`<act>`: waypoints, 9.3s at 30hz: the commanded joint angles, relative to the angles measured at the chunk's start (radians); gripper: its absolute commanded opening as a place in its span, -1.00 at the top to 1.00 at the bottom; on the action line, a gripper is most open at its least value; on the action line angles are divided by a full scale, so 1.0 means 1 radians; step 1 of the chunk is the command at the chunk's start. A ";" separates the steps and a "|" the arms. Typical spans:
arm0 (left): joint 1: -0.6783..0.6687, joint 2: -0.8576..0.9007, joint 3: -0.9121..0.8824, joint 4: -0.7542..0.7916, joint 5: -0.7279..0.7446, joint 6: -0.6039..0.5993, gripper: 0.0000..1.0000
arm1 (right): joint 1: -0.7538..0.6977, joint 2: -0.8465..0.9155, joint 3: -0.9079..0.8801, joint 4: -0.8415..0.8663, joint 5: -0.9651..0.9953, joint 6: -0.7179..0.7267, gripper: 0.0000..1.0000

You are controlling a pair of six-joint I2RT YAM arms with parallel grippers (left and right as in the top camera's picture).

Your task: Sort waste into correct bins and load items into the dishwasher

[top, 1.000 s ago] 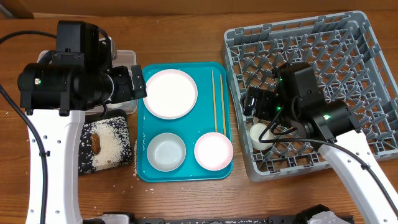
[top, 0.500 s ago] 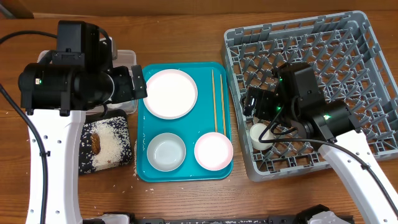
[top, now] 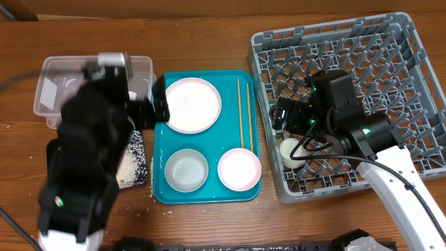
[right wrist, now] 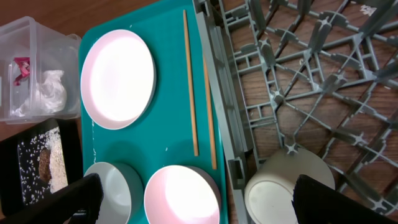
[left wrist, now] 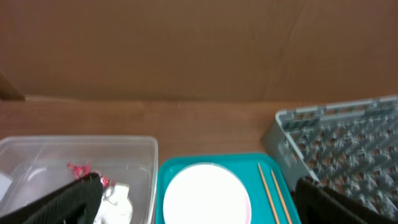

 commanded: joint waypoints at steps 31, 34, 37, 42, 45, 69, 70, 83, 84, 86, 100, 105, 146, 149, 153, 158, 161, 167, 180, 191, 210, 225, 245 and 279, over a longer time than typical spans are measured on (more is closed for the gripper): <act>0.053 -0.941 -1.207 0.561 0.056 0.014 -1.00 | 0.005 0.000 0.013 0.005 -0.002 -0.003 -1.00; 0.053 -0.938 -1.207 0.542 0.057 0.014 -1.00 | 0.005 0.000 0.013 0.005 -0.002 -0.003 -1.00; 0.053 -0.938 -1.207 0.543 0.056 0.014 -1.00 | 0.005 0.000 0.013 0.005 -0.002 -0.003 -1.00; 0.053 -0.938 -1.207 0.543 0.056 0.014 -1.00 | 0.005 0.000 0.013 0.005 -0.002 -0.003 -1.00; 0.053 -0.938 -1.207 0.543 0.056 0.014 -1.00 | 0.005 0.000 0.013 0.005 -0.002 -0.003 -1.00; 0.053 -0.938 -1.207 0.543 0.056 0.014 -1.00 | 0.504 0.256 0.014 0.161 -0.116 -0.131 -0.83; 0.053 -0.938 -1.207 0.543 0.056 0.014 -1.00 | 0.518 0.279 0.014 0.185 -0.087 -0.122 -0.80; 0.053 -0.938 -1.207 0.543 0.056 0.014 -1.00 | 0.502 0.573 0.014 0.481 -0.090 -0.096 -0.51; 0.053 -0.938 -1.207 0.543 0.056 0.014 -1.00 | 0.497 0.590 0.014 0.491 -0.092 -0.080 -0.45; 0.053 -0.938 -1.207 0.543 0.056 0.014 -1.00 | 0.490 0.604 0.014 0.503 -0.093 -0.066 -0.26; 0.053 -0.938 -1.207 0.543 0.056 0.014 -1.00 | 0.494 0.645 0.014 0.485 -0.092 -0.004 0.27; 0.053 -0.938 -1.207 0.543 0.056 0.014 -1.00 | 0.490 0.644 0.034 0.484 -0.092 -0.004 0.81; 0.053 -0.938 -1.207 0.543 0.056 0.014 -1.00 | -0.073 0.498 0.255 -0.134 1.416 0.033 0.92; 0.053 -0.938 -1.207 0.543 0.056 0.014 -1.00 | -0.089 0.545 0.255 -0.101 1.411 -0.040 0.92; 0.053 -0.938 -1.207 0.543 0.056 0.014 -1.00 | -0.088 0.584 0.254 -0.090 1.341 -0.098 0.92; 0.053 -0.938 -1.207 0.543 0.056 0.014 -1.00 | -0.071 0.608 0.254 -0.110 1.332 -0.109 0.92; 0.053 -0.938 -1.207 0.543 0.056 0.014 -1.00 | -0.046 0.612 0.254 -0.122 1.332 -0.109 0.92; 0.053 -0.938 -1.207 0.543 0.056 0.014 -1.00 | 0.020 0.619 0.254 -0.129 1.332 -0.109 0.91; 0.053 -0.938 -1.207 0.543 0.056 0.014 -1.00 | 0.031 0.626 0.254 -0.151 1.594 -0.109 0.92; 0.053 -0.938 -1.207 0.543 0.056 0.014 -1.00 | -0.042 0.669 0.254 -0.138 1.437 -0.109 0.92; 0.053 -0.938 -1.207 0.543 0.056 0.014 -1.00 | 0.161 0.665 0.257 -0.247 1.403 -0.104 0.27; 0.053 -0.938 -1.207 0.543 0.056 0.014 -1.00 | 0.385 0.578 0.465 -0.265 0.477 -0.105 -0.02; 0.053 -0.938 -1.207 0.543 0.056 0.014 -1.00 | 0.370 0.579 0.079 -0.009 0.154 -0.652 -0.02; 0.053 -0.938 -1.207 0.543 0.056 0.014 -1.00 | 0.172 0.433 0.541 -0.386 1.219 0.193 0.92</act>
